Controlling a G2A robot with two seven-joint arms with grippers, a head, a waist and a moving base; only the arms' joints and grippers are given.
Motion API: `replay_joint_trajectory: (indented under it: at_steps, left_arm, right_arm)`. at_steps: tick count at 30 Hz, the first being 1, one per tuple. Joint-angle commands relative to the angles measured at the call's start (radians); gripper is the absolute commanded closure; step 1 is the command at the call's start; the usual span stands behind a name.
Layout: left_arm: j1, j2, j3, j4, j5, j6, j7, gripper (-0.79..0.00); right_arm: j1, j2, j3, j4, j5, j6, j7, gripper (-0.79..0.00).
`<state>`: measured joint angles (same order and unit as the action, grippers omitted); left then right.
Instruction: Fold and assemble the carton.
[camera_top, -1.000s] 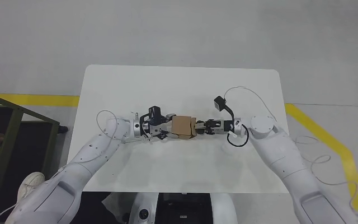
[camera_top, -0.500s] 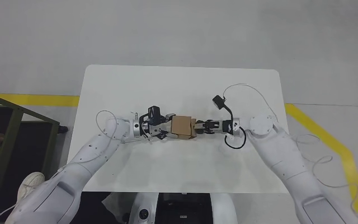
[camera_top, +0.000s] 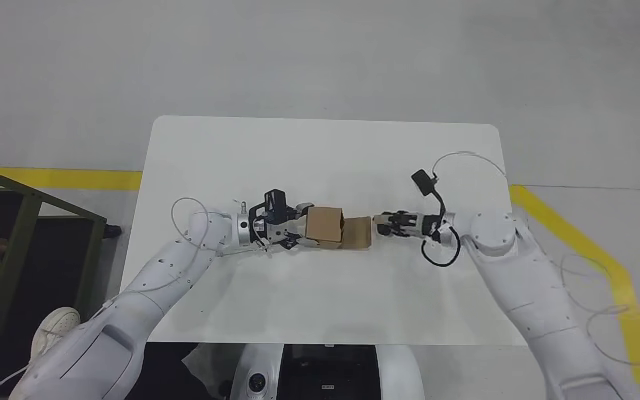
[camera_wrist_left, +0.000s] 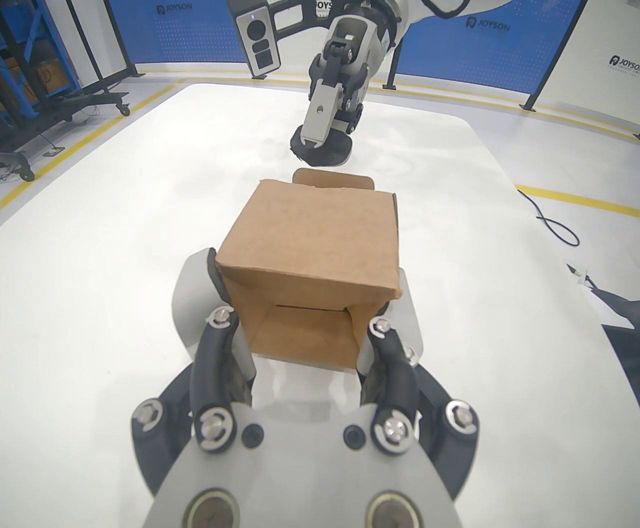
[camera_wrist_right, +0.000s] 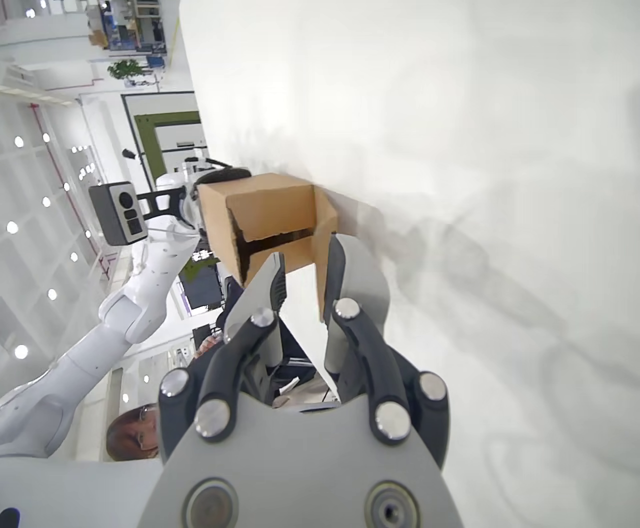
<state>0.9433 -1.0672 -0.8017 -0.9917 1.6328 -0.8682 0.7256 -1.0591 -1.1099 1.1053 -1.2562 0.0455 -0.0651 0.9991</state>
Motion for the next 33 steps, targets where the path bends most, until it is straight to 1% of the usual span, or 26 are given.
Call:
replay_joint_trajectory:
  at_steps: [1,8,15,23,24,33]
  left_arm:
    - [0.000,0.000,0.000,0.000,0.000,0.000,0.000,-0.369]
    - [0.001,0.000,0.001,-0.001,-0.001,-0.003,-0.001,-0.366]
    - [0.002,0.000,0.000,-0.005,-0.002,-0.003,-0.003,-0.366]
    - [0.005,0.002,-0.004,-0.013,-0.001,-0.002,-0.006,-0.366]
    - [0.005,0.002,-0.005,-0.013,-0.001,-0.003,-0.008,-0.366]
    - [0.008,0.004,-0.008,-0.020,0.000,-0.002,-0.013,-0.366]
  right_arm:
    - [-0.017,0.005,0.015,-0.009,0.005,0.008,0.005,-0.163]
    - [-0.034,0.009,0.020,0.029,0.020,0.022,0.019,-0.148]
    - [-0.001,-0.010,-0.037,0.103,0.059,-0.003,0.037,-0.151]
    - [0.062,-0.042,-0.114,0.190,0.113,-0.078,0.044,-0.163]
    - [0.069,-0.046,-0.122,0.198,0.112,-0.084,0.046,-0.154]
    - [0.111,-0.069,-0.167,0.221,0.148,-0.151,0.060,-0.154]
